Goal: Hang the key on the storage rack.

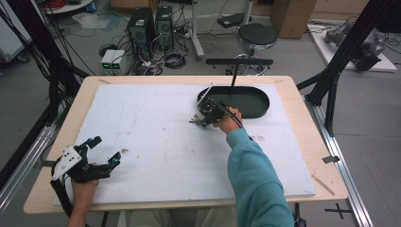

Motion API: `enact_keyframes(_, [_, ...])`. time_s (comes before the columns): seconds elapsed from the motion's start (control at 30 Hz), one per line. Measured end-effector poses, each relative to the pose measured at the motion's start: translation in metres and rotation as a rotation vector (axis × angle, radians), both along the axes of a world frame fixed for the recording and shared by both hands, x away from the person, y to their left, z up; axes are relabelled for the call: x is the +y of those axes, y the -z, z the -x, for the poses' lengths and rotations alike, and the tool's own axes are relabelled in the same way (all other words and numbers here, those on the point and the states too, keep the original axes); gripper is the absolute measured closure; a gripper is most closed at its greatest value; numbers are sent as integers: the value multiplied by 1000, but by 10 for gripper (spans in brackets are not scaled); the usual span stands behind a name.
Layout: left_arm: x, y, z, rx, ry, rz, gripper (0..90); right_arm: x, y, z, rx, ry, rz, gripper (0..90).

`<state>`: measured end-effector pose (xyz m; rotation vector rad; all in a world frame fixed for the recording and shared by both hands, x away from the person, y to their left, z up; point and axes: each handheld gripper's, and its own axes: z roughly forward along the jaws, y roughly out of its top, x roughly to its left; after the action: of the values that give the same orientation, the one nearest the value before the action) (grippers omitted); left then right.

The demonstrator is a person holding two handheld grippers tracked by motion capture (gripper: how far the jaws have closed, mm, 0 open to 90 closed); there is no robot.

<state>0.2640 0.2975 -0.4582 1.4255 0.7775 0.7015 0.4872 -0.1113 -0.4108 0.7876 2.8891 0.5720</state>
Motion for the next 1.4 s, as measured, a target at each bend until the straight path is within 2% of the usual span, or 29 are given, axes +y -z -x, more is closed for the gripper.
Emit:
enact_keyframes(0.23, [0,0,0,1,-2,0,35,0,-1,0,-18,-8,0,822])
enact_keyframes(0.4, [0,0,0,1,-2,-2,35,0,-2,1,-12,1,1,866])
enact_keyframes(0.53, [0,0,0,2,-2,-1,35,0,-2,0,-22,-1,6,873])
enact_keyframes(0.57, [0,0,0,1,-2,-2,35,1,-2,1,-11,10,10,876])
enact_keyframes(0.73, [0,0,0,2,-2,-2,35,2,-3,2,-45,-2,26,887])
enact_keyframes(0.87, [0,0,0,3,-3,-2,35,1,-4,2,-41,6,18,888])
enact_keyframes(1.0, [0,0,0,2,-2,-2,35,1,-7,2,-46,3,1,889])
enact_keyframes(1.13, [0,0,0,3,-2,-2,35,-2,-14,5,-61,3,-44,889])
enact_keyframes(1.23, [0,0,0,2,-3,-3,35,-4,-19,6,-70,3,-59,890])
enact_keyframes(1.4, [0,0,0,2,-2,-2,35,-13,-39,10,-96,16,-146,890])
